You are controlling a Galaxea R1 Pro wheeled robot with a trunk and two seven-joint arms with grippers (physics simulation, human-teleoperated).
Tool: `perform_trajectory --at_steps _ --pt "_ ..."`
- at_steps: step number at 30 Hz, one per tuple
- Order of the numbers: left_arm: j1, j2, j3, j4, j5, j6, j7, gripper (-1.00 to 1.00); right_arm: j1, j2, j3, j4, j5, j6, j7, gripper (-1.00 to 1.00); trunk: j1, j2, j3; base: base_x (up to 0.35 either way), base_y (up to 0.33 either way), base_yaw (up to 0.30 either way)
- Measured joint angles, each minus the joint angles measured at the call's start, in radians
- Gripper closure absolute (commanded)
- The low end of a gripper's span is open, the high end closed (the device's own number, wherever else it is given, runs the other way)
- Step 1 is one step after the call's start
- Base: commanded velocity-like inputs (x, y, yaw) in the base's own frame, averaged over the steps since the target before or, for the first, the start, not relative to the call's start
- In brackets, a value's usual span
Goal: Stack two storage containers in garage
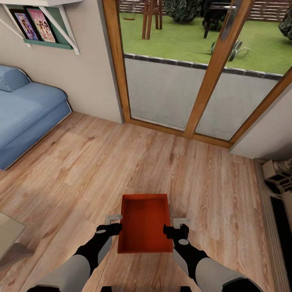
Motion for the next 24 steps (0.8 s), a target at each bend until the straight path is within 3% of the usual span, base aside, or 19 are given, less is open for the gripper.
perform_trajectory --at_steps 21,24 --pt "0.000 -0.002 0.004 0.004 0.001 0.000 0.002 -1.00 0.000 0.000 -0.001 0.002 0.015 -0.028 0.000 -1.00 0.000 0.000 0.000 0.000 0.000 0.000" --pt "0.000 -0.003 0.004 0.004 0.001 0.000 0.002 -1.00 0.000 0.000 -0.001 0.002 0.015 -0.028 0.000 -1.00 0.011 -0.021 -0.009 0.000 0.000 0.000"
